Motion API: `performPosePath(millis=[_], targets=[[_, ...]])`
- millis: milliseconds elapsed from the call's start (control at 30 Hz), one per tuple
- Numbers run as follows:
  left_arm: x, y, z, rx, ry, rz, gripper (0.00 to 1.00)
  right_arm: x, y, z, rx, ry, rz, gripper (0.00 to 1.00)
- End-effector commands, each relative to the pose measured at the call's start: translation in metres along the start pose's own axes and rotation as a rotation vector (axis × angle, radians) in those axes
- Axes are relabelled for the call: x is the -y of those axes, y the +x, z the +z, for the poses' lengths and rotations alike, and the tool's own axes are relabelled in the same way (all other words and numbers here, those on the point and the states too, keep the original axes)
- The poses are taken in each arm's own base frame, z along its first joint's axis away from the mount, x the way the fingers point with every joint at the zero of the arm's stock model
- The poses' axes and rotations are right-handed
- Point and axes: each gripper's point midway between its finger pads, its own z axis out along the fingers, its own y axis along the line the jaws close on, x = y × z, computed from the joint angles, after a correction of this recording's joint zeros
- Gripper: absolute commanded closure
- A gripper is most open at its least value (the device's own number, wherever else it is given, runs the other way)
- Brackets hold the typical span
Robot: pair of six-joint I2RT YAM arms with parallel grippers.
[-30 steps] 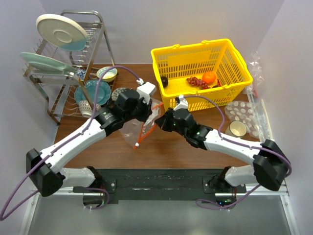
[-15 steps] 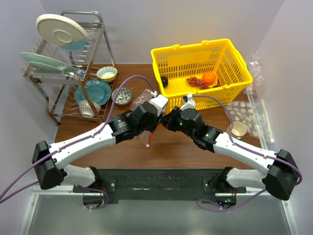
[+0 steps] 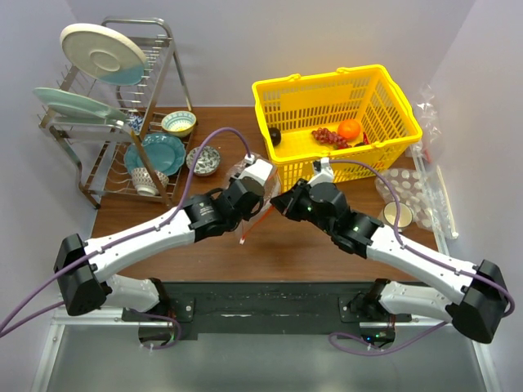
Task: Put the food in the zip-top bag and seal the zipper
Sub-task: Open the zipper of the food storage bag.
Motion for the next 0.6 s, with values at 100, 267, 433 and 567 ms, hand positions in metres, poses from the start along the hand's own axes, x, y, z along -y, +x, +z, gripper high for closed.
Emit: performPosePath(millis=[100,267,433,567], targets=[[-0.024,-0.019,-0.024,0.037,-0.070,-0.031,1.00,0.022,-0.005,0.006,0.035,0.131,-0.044,1.00],[-0.050,-0.032,-0.044,0.000,-0.176,-0.011,1.00,0.052,0.012,0.020,0.001,0.225,-0.089,1.00],[-0.063,-0.022,-0.050,-0.033,-0.242,-0.002,1.00,0.086,0.027,0.029,-0.020,0.326,-0.149,1.00],[-0.056,-0.026,-0.044,0.026,-0.199,-0.039,1.00,0.097,0.034,0.032,-0.058,0.359,-0.207,1.00]])
